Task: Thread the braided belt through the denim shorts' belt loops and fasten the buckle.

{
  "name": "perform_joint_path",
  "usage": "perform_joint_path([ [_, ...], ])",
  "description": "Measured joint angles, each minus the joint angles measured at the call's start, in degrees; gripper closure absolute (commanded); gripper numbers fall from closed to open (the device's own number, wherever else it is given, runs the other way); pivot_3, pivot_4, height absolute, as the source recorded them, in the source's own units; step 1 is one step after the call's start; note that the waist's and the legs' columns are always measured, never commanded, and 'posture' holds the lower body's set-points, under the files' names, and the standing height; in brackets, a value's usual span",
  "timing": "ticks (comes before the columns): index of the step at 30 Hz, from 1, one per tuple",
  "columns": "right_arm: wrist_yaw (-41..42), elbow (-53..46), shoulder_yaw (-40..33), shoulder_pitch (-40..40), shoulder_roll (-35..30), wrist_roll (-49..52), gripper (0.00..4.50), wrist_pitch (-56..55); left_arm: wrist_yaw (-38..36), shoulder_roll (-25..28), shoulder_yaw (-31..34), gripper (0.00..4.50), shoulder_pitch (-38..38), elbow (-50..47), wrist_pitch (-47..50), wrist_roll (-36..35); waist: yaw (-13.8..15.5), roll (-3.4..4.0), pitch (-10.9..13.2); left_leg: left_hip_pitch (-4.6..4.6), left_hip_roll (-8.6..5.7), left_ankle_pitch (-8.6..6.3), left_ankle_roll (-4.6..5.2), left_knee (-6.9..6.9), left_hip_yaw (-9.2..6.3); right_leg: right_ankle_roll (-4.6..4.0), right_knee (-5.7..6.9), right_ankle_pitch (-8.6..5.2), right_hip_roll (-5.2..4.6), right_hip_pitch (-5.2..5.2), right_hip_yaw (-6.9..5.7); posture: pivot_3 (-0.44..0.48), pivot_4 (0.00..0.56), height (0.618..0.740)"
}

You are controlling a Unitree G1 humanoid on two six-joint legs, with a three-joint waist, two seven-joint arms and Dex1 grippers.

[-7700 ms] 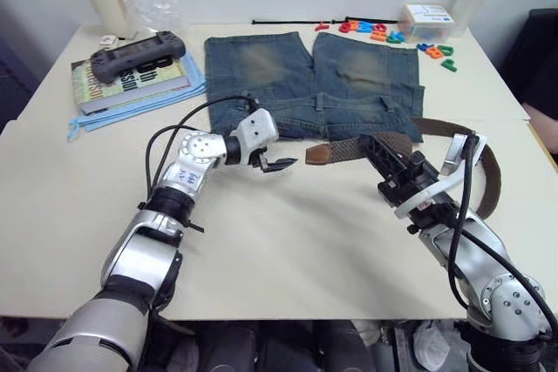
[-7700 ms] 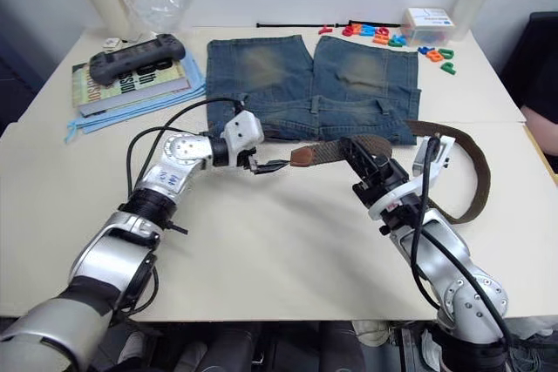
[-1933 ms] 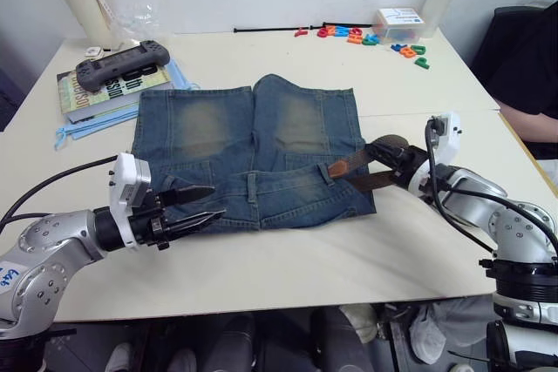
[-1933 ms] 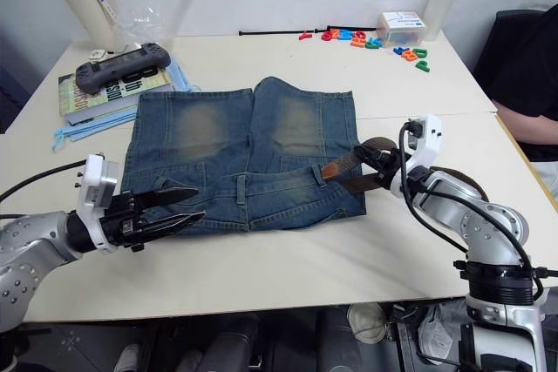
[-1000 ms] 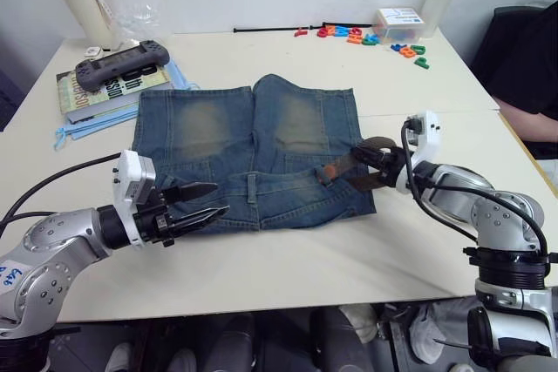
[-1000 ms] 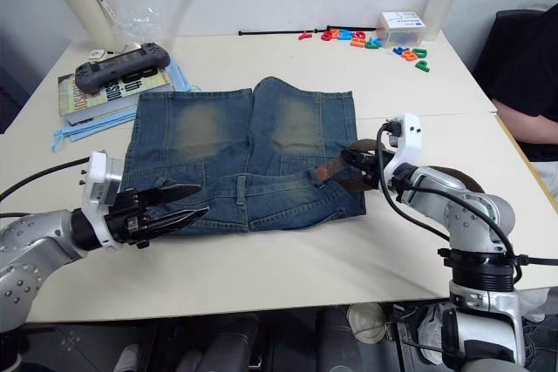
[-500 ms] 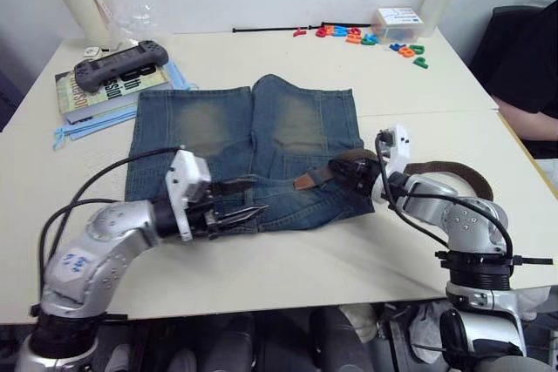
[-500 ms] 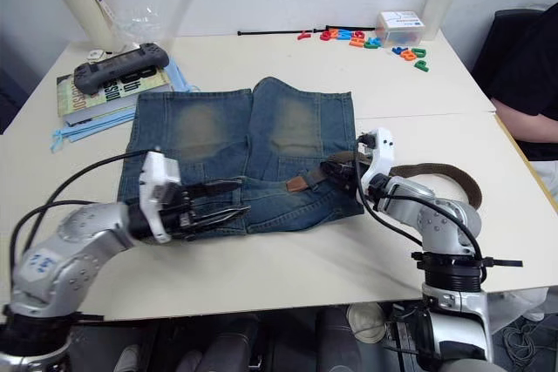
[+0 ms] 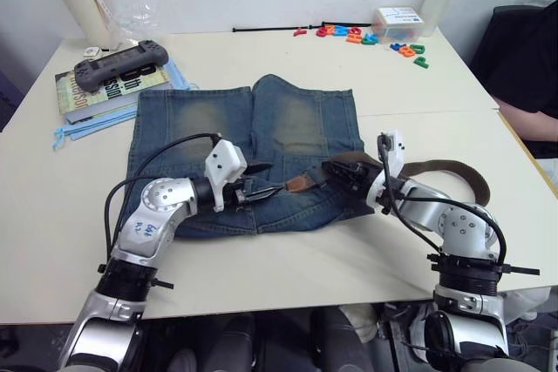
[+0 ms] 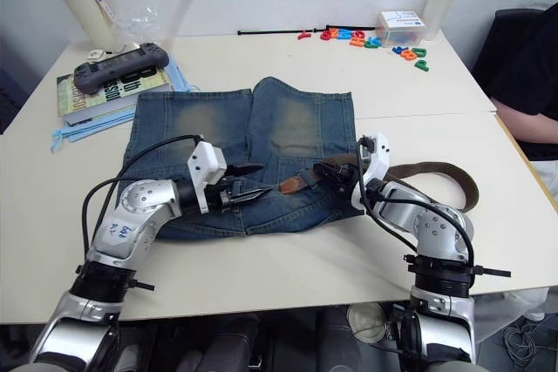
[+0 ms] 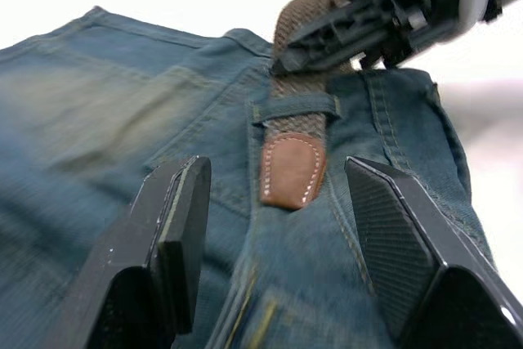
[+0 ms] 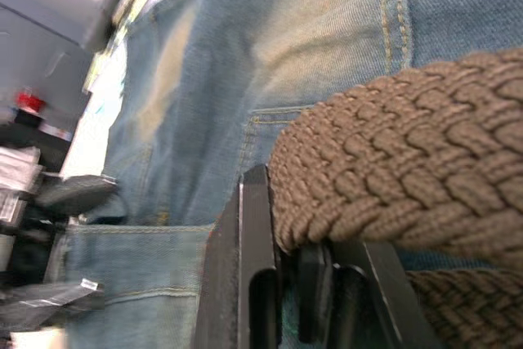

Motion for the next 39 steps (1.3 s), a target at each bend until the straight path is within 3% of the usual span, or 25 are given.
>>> perform_joint_path([
  [5,-1.92,4.20,-3.96,-0.27,3.72,4.37,4.50,2.51,-3.70,-0.65,-0.58,1.56,-3.21,6.16,-9.15,3.24,-0.12,-0.04,-0.03,0.00,0.02,0.00,0.00,0.00,0.01,0.00,0.05,0.00,0.02,-0.03,0.01,0.000,0.150,0.654],
  [12,-2.44,12.12,-6.67,-4.81,3.18,6.70,4.50,7.41,-7.96,-0.36,-0.56,1.56,-5.03,11.90,-19.98,6.25,-0.49,-0.22,-0.18,0.05,0.07,0.00,0.00,0.00,0.01,-0.01,0.10,0.00,0.04,-0.03,-0.01,0.000,0.150,0.654],
  [20,-5.41,17.92,-11.84,-7.48,4.95,9.23,4.50,8.75,-9.06,1.25,-0.67,1.56,-5.13,12.53,-30.15,11.45,-1.13,-0.34,-0.30,0.09,0.08,-0.01,0.02,0.00,0.00,-0.02,0.21,0.01,0.04,-0.03,0.05,0.000,0.150,0.654],
  [28,-12.28,16.84,-14.44,-6.66,8.83,14.36,4.50,9.32,-2.32,2.08,-0.73,1.56,-4.05,14.47,-40.18,19.74,-1.49,-0.32,-0.31,0.09,0.08,-0.01,0.03,0.00,-0.01,-0.03,0.25,0.01,0.05,-0.05,0.05,0.000,0.150,0.654],
  [35,-15.53,14.97,-14.16,-4.89,10.56,17.79,4.50,9.33,8.13,1.88,-1.49,1.56,-5.31,19.38,-48.19,29.20,-1.36,-0.29,-0.33,0.10,0.04,-0.12,0.22,0.00,-0.01,-0.03,0.28,0.01,0.07,-0.05,-0.04,0.000,0.150,0.654],
  [39,-16.83,14.69,-13.86,-4.52,10.67,19.25,4.50,9.21,12.80,1.33,-1.59,1.56,-5.47,20.67,-51.83,31.11,-1.41,-0.28,-0.33,0.10,0.04,-0.12,0.23,0.00,-0.01,-0.03,0.29,0.00,0.07,-0.06,-0.05,0.000,0.150,0.654],
])
